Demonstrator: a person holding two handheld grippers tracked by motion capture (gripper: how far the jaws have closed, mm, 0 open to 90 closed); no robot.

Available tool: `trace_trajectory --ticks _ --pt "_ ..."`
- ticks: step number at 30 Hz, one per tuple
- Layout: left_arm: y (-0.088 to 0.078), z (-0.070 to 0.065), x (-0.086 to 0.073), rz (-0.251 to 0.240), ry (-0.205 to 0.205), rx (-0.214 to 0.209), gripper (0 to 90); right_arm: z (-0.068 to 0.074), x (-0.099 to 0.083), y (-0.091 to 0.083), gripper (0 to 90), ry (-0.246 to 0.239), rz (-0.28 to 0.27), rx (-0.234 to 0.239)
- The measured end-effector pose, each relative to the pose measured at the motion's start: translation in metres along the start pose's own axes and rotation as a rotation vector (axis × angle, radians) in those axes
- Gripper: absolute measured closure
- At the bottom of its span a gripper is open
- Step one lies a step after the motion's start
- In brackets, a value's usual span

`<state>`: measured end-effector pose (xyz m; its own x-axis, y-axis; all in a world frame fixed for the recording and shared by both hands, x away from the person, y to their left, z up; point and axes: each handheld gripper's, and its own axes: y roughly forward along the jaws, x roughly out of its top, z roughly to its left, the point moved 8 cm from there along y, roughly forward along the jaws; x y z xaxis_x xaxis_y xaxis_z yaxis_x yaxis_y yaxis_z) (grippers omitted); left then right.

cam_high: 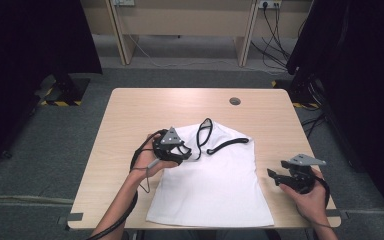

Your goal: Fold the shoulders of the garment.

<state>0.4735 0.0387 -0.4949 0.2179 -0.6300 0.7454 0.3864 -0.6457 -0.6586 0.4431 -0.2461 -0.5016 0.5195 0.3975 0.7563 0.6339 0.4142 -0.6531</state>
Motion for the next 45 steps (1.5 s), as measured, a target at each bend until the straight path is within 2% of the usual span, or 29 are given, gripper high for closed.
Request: trace_trajectory --ticks 1,2,3,4,5,6,7,8,9,10,11,12,13,14,21,25,29,32,35,39,45 --pt "0.0 0.0 0.0 0.0 0.0 0.0 51.3 0.011 0.014 0.009 34.6 -0.034 0.004 0.022" --pt "0.004 -0.003 -0.004 0.027 0.01 -0.024 51.3 0.011 0.014 0.009 35.6 -0.034 0.004 0.022" --pt "0.004 -0.003 -0.004 0.027 0.01 -0.024 53.2 0.011 0.014 0.009 35.6 -0.034 0.004 0.022" --pt "0.004 -0.003 -0.004 0.027 0.01 -0.024 53.2 0.024 0.027 0.018 35.6 -0.07 0.007 0.048" --pt "0.007 -0.005 -0.01 0.06 0.027 -0.031 53.2 0.024 0.027 0.018 37.3 -0.07 0.007 0.048" --pt "0.007 -0.005 -0.01 0.06 0.027 -0.031 54.8 0.024 0.027 0.018 37.3 -0.07 0.007 0.048" --pt "0.009 -0.009 -0.015 0.087 0.033 -0.051 54.8 0.036 0.039 0.027 40.5 -0.1 0.01 0.077" --pt "0.009 -0.009 -0.015 0.087 0.033 -0.051 55.1 0.036 0.039 0.027 40.5 -0.1 0.01 0.077" --pt "0.009 -0.009 -0.015 0.087 0.033 -0.051 55.1 0.05 0.052 0.04 40.5 -0.145 0.023 0.103" --pt "0.01 -0.01 -0.019 0.102 0.032 -0.055 55.1 0.05 0.052 0.04 44.9 -0.145 0.023 0.103" --pt "0.01 -0.01 -0.019 0.102 0.032 -0.055 54.9 0.05 0.052 0.04 44.9 -0.145 0.023 0.103" --pt "0.01 -0.01 -0.02 0.097 0.025 -0.052 54.9 0.062 0.062 0.052 47.9 -0.176 0.035 0.129" --pt "0.01 -0.01 -0.02 0.097 0.025 -0.052 54.9 0.062 0.062 0.052 47.9 -0.176 0.035 0.129" --pt "0.01 -0.01 -0.02 0.097 0.025 -0.052 54.9 0.076 0.072 0.064 47.9 -0.211 0.051 0.151" --pt "0.011 -0.003 -0.016 0.077 0.013 -0.014 54.9 0.092 0.081 0.084 54.1 -0.248 0.086 0.176" --pt "0.014 -0.004 -0.015 0.082 0.02 -0.015 54.9 0.1 0.085 0.094 57.8 -0.272 0.097 0.188" --pt "0.019 -0.002 -0.016 0.1 0.019 -0.015 58.8 0.104 0.084 0.105 64.2 -0.296 0.137 0.185" --pt "0.023 -0.002 -0.015 0.111 0.013 -0.006 63.1 0.106 0.081 0.111 73.7 -0.289 0.168 0.203" --pt "0.024 -0.001 -0.013 0.113 0.002 0.004 69.2 0.106 0.079 0.112 77.4 -0.273 0.173 0.22" --pt "0.021 0.002 -0.009 0.087 -0.042 0.016 77.1 0.101 0.077 0.104 79.7 -0.261 0.157 0.229" --pt "0.019 0.004 -0.005 0.065 -0.044 0.03 79.6 0.089 0.077 0.087 81.3 -0.255 0.137 0.223"
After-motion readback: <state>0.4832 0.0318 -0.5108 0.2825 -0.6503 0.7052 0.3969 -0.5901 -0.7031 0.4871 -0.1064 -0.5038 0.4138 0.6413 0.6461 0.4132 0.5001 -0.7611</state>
